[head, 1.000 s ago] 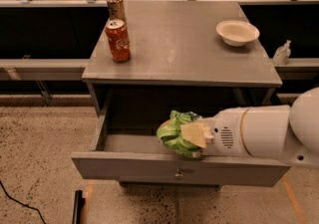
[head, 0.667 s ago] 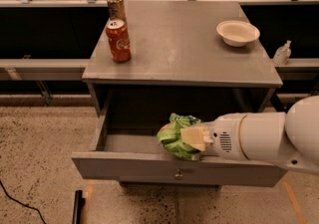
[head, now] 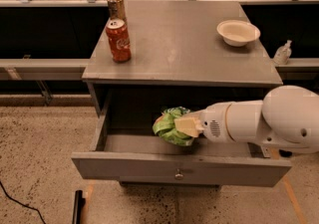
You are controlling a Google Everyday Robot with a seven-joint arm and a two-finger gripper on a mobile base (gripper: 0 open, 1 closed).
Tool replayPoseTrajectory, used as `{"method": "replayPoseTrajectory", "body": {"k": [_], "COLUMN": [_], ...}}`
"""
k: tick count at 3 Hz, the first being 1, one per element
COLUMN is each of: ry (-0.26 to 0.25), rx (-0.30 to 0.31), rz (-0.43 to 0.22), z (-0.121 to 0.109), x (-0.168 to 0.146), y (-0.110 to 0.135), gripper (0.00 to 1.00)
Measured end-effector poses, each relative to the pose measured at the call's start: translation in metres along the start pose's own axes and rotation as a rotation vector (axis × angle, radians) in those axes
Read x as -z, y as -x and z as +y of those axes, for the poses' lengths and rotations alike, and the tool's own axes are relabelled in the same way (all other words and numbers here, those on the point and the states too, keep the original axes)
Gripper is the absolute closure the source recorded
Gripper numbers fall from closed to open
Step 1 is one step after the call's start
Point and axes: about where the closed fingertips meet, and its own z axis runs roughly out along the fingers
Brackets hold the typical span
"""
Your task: Place green rice chip bag into top drawer
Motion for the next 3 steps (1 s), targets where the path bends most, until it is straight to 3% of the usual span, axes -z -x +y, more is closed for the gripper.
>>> {"method": "replayPoseTrajectory", "body": {"k": [1,3], "ry": [0.032,0.046], "rx": [0.042,0.103], "rz": [-0.01,-0.031], "z": [-0.012,-0.026], "x": [-0.029,-0.064], "y": [0.013,0.036], "gripper": [0.85,0.38]}}
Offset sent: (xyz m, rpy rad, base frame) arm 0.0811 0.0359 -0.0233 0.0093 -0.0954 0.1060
